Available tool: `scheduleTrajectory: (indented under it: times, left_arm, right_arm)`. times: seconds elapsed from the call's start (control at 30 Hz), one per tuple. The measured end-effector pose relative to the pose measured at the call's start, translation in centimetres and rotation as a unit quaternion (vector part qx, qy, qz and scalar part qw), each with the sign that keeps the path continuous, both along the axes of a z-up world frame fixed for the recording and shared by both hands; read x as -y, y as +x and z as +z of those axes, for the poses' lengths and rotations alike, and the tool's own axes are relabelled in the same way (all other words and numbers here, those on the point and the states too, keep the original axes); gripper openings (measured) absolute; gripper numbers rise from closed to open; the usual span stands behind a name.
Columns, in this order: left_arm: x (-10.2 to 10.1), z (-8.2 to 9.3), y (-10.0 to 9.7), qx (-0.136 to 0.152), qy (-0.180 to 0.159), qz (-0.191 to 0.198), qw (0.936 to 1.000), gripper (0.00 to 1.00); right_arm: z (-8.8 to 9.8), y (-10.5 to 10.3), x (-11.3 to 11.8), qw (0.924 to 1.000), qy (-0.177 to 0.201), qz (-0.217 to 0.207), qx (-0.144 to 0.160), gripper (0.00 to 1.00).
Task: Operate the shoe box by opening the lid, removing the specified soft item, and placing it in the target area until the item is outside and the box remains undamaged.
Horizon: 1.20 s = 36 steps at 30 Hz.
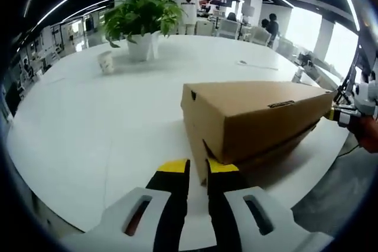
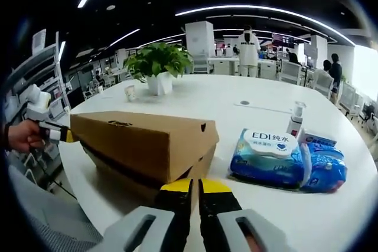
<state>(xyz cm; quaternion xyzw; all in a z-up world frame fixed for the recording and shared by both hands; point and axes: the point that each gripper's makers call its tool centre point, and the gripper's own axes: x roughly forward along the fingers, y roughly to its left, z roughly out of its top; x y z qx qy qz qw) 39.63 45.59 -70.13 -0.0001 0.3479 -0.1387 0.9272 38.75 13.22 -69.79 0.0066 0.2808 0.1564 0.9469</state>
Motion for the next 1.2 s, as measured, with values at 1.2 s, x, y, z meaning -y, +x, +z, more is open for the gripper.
scheduleTrajectory:
  times: [1.2]
  left_arm:
    - [0.0, -1.4, -1.4, -0.017, 0.008, -0.008, 0.9998, 0.09]
  right_arm:
    - [-2.2, -1.3, 0.0, 0.9995, 0.006, 0.003, -0.032, 0.00]
